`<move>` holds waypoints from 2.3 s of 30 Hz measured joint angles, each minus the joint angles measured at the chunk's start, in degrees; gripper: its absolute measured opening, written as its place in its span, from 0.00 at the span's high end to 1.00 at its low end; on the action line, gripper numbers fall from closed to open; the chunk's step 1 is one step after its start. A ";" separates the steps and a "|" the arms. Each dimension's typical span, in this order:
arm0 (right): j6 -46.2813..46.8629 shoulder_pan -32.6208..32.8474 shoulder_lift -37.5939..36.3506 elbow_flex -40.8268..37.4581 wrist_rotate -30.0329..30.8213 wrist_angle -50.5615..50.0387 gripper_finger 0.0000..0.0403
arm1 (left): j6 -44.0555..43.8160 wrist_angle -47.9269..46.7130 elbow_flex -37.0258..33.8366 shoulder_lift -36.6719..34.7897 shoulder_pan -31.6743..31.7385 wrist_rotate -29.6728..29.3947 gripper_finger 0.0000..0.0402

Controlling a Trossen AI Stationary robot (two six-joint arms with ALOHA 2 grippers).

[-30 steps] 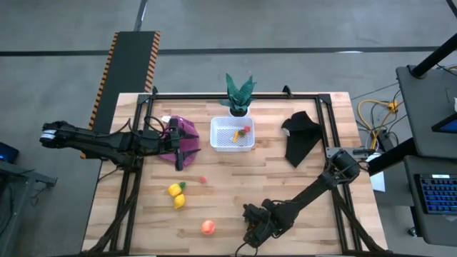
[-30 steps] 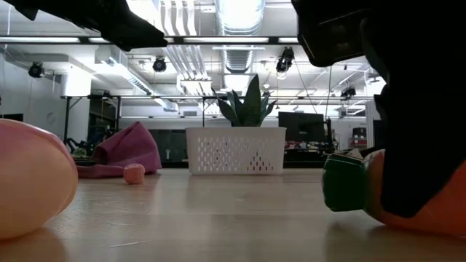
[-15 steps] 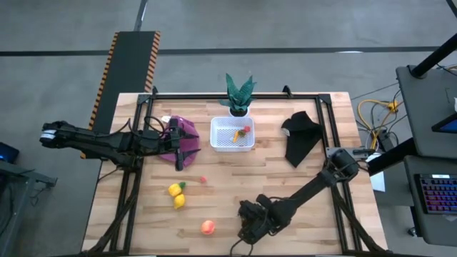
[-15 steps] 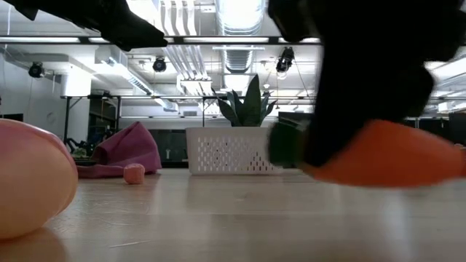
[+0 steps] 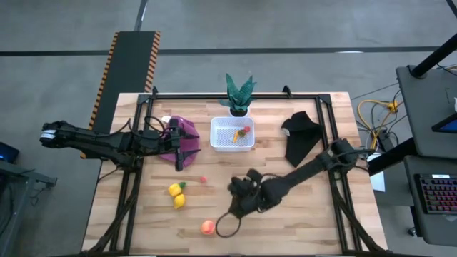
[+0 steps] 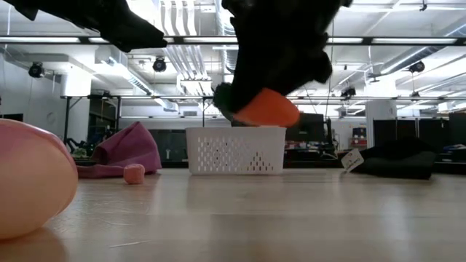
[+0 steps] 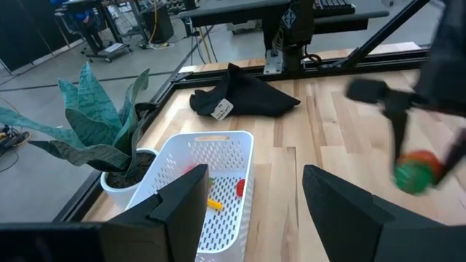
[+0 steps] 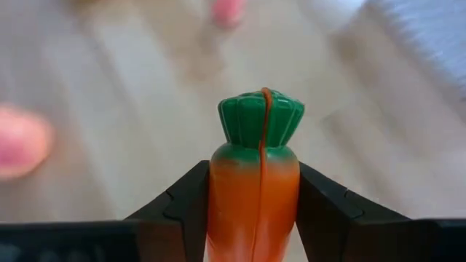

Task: Build produce basket
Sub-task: Put the carrot into the white basket, then put the apricot into the white basket

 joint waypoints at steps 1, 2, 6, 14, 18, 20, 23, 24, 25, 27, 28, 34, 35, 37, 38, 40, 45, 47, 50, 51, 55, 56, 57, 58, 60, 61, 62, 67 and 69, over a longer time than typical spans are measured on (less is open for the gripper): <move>-0.59 -0.75 -0.86 -0.02 1.40 -1.14 0.62 | 0.00 -0.09 0.00 -0.02 0.00 0.00 0.48; -1.31 -1.49 -1.76 -0.02 2.75 -2.05 0.62 | 0.00 -0.21 0.00 -0.02 0.00 0.01 0.48; -6.67 -4.59 -6.18 -0.02 7.11 -3.02 0.62 | 0.09 -0.23 0.00 -0.02 0.00 0.13 0.48; -16.85 -12.88 -11.95 -0.92 9.84 -2.93 0.62 | 0.63 -0.26 0.00 -0.75 -0.02 0.10 0.48; -20.92 -17.82 -12.00 -2.14 9.64 -3.07 0.62 | 0.50 0.76 0.31 -0.98 -0.02 0.09 0.48; -22.49 -20.28 -11.88 -2.79 9.64 -2.61 0.62 | 0.50 1.02 0.66 -0.91 -0.02 0.08 0.48; -24.15 -23.64 -11.62 -4.40 9.61 -2.42 0.62 | 0.54 0.95 0.70 -0.89 -0.02 0.07 0.48; -24.63 -24.79 -11.60 -5.13 9.55 -2.28 0.62 | 0.59 0.95 0.70 -0.89 -0.02 0.07 0.48; -25.02 -25.80 -11.58 -5.83 9.38 -2.07 0.62 | 0.61 0.95 0.70 -0.89 -0.02 0.07 0.48; -25.89 -27.77 -11.58 -7.16 8.74 -0.75 0.62 | 0.63 0.95 0.70 -0.89 -0.02 0.07 0.48; -26.18 -28.70 -11.58 -7.88 8.07 0.26 0.62 | 0.69 0.93 0.70 -0.89 -0.02 0.07 0.48; -28.59 -32.89 -11.58 -12.18 1.51 9.85 0.62 | 3.63 1.80 1.20 -0.87 0.00 -0.06 0.48; -29.17 -33.36 -11.58 -12.85 0.67 11.30 0.62 | 3.70 2.37 1.22 -0.87 0.00 -0.06 0.48; -29.74 -34.17 -11.57 -13.97 -0.24 13.04 0.62 | 4.27 3.41 1.25 -0.87 0.00 -0.05 0.48; -29.96 -34.54 -11.55 -14.33 -0.77 13.53 0.62 | 5.20 3.61 1.27 -0.87 0.00 -0.06 0.48; -30.13 -35.24 -11.55 -14.84 -1.37 13.85 0.62 | 6.79 3.40 1.27 -0.87 0.00 -0.05 0.48; -30.33 -35.95 -11.55 -15.93 -1.48 13.76 0.61 | 8.15 3.40 1.27 -0.87 0.00 -0.04 0.48; -30.33 -35.92 -11.54 -16.14 -1.54 13.95 0.59 | 8.17 3.40 1.27 -0.87 0.00 -0.04 0.48; -30.31 -35.90 -11.53 -16.33 -1.58 14.07 0.54 | 8.20 3.37 1.27 -0.87 0.00 -0.04 0.48; -30.33 -35.90 -11.53 -16.33 -1.58 14.22 0.53 | 8.18 3.37 1.27 -0.87 0.00 -0.04 0.48; -30.42 -35.90 -11.53 -16.33 -1.55 15.27 0.46 | 8.09 3.35 1.27 -0.87 0.00 -0.02 0.48; -30.57 -35.90 -11.53 -16.32 -1.55 15.60 0.44 | 8.09 3.35 1.27 -0.87 0.00 -0.02 0.48; -30.58 -35.89 -11.53 -16.21 -1.55 15.65 0.42 | 8.09 3.34 1.27 -0.87 0.00 -0.02 0.48; -30.59 -35.88 -11.53 -16.08 -1.55 15.65 0.41 | 8.08 3.33 1.27 -0.87 0.00 -0.02 0.48; -30.69 -35.56 -11.57 -15.68 -2.02 15.63 0.38 | 8.07 3.20 1.27 -0.87 0.00 -0.02 0.48; -31.33 -35.36 -11.77 -15.45 -3.46 15.78 0.37 | 8.07 3.18 1.27 -0.87 0.00 -0.02 0.48; -31.73 -34.83 -12.13 -15.32 -4.99 16.44 0.37 | 8.07 3.18 1.27 -0.87 0.00 -0.02 0.48; -35.97 -29.50 -16.54 -15.40 -17.11 24.25 0.38 | 8.07 3.15 1.39 -1.17 -0.02 0.00 0.48; -41.08 -26.24 -18.84 -15.85 -21.79 27.30 0.40 | 8.07 3.30 1.60 -1.38 -0.02 0.00 0.48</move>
